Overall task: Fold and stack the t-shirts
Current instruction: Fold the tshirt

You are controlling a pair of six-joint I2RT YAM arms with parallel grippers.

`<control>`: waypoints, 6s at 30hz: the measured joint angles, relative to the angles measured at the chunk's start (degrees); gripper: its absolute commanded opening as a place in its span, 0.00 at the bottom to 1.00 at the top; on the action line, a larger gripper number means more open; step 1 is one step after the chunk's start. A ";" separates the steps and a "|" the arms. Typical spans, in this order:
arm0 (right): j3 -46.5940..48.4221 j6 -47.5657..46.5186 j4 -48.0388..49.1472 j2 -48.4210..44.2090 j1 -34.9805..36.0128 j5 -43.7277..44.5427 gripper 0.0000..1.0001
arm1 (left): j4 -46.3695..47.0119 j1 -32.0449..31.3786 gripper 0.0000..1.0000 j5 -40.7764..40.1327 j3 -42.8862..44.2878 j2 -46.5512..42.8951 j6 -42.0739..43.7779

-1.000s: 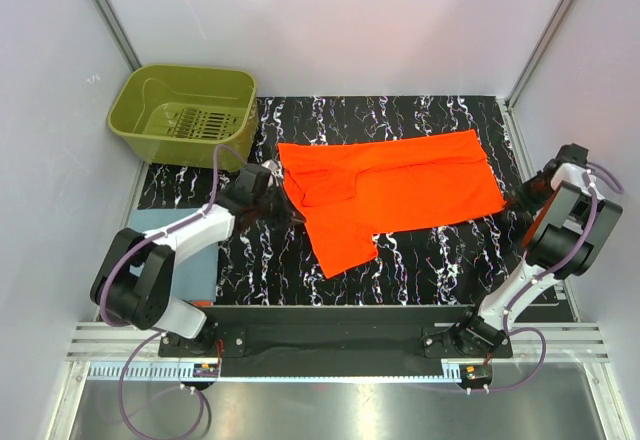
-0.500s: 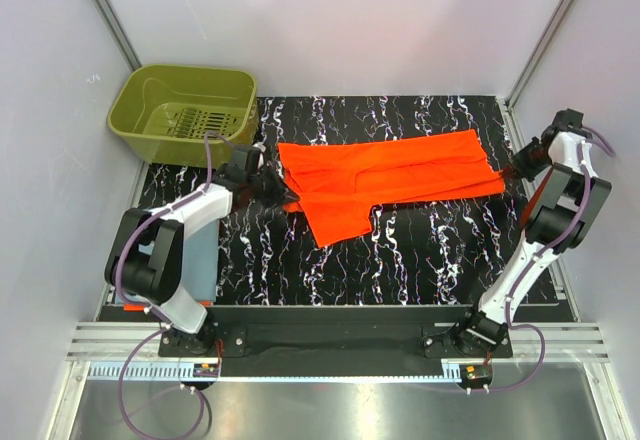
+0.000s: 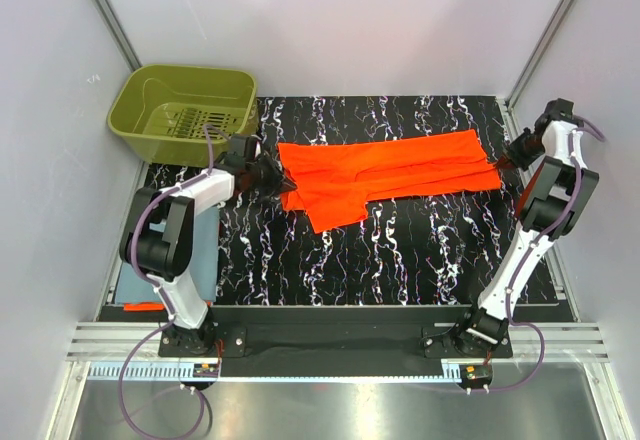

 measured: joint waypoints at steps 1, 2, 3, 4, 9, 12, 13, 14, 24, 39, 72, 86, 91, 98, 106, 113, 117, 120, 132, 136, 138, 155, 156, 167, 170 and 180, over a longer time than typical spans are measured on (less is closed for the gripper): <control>0.92 -0.04 -0.37 0.52 0.02 -0.07 0.02 | 0.02 0.00 0.00 0.07 0.46 0.55 -0.09; 1.86 -0.13 -0.72 1.05 0.04 -0.13 0.02 | 0.02 0.02 0.00 0.11 0.87 0.90 -0.24; 2.64 -0.22 -1.03 1.57 0.07 -0.17 0.03 | 0.02 0.07 0.00 0.15 1.25 1.14 -0.26; 3.63 -0.33 -1.64 2.10 0.11 -0.17 0.03 | 0.02 0.11 0.00 0.20 1.62 1.31 -0.26; 6.67 -0.63 -2.99 4.31 0.50 -0.15 0.04 | -0.02 0.37 0.00 0.76 3.72 2.89 -0.46; 9.14 -0.79 -4.04 5.84 0.79 -0.15 0.05 | 0.07 0.76 0.00 0.87 4.68 4.17 -0.44; 9.55 -0.81 -4.22 6.12 0.87 -0.15 0.05 | 0.09 0.92 0.00 0.92 4.90 4.39 -0.44; 10.43 -0.85 -4.70 6.62 0.98 -0.15 0.05 | 0.04 1.09 0.00 1.01 5.14 4.63 -0.46; 15.06 -1.01 -6.75 9.11 1.33 -0.11 0.05 | 0.04 1.60 0.00 1.25 6.86 6.05 -0.44; 20.00 -0.55 -7.80 12.63 1.70 -0.11 0.09 | 0.50 1.64 0.00 1.25 10.56 9.55 -0.39; -8.28 -0.55 -0.63 -15.28 15.56 0.68 0.46 | -13.14 -7.17 0.33 -8.68 2.27 -10.80 24.33; -15.10 3.23 6.29 -11.89 43.60 0.59 0.22 | -13.22 -6.08 0.32 -6.73 8.26 3.69 26.82; -15.10 3.21 6.29 -10.78 44.22 2.58 0.21 | -12.79 -4.13 0.32 -5.73 9.42 3.89 26.80; -15.10 3.08 6.27 -9.22 44.96 3.80 0.17 | -12.81 -2.43 0.31 -4.98 9.42 6.36 26.80; -15.13 3.15 6.27 -7.02 45.57 4.00 0.14 | -12.81 -2.12 0.31 -3.74 9.42 8.15 27.06; -14.78 3.19 6.23 -4.76 45.57 4.13 0.14 | -12.81 -1.42 0.31 -3.26 9.42 8.26 27.15; -12.31 3.30 6.08 -2.78 45.57 4.22 0.14 | -12.79 -1.33 0.31 -3.06 9.38 8.33 27.21; -10.08 3.32 5.99 -1.70 45.57 4.72 0.14 | -12.74 -1.33 0.31 -2.93 9.03 8.33 27.23; -5.97 3.17 5.31 0.00 45.57 5.68 0.24 | -12.79 -1.27 0.31 -2.49 8.15 8.37 27.65; -6.16 2.60 4.24 -0.13 45.51 6.14 0.29 | -13.05 -1.07 0.31 -2.58 8.41 9.14 28.30; -6.91 2.25 3.87 -0.79 45.40 6.54 0.31 | -13.60 -0.96 0.31 -2.58 9.05 10.03 28.61; -10.97 -3.37 1.49 -6.95 34.53 9.31 0.43 | -20.83 -1.49 0.51 -5.90 11.67 7.37 32.33; -10.95 -3.56 1.46 -6.62 33.51 9.51 0.43 | -21.24 -1.73 0.51 -5.84 12.09 6.71 32.15; -12.31 -5.62 1.53 -3.63 29.97 11.69 0.44 | -21.05 -1.84 0.49 -3.08 17.44 11.89 31.23; -15.69 -5.68 3.50 -5.64 29.81 11.67 0.46 | -20.52 -0.76 0.50 -1.95 15.76 13.46 30.95; -33.00 -5.46 5.53 -17.27 29.81 11.52 0.62 | -17.49 -0.35 0.49 -2.45 6.54 6.78 31.54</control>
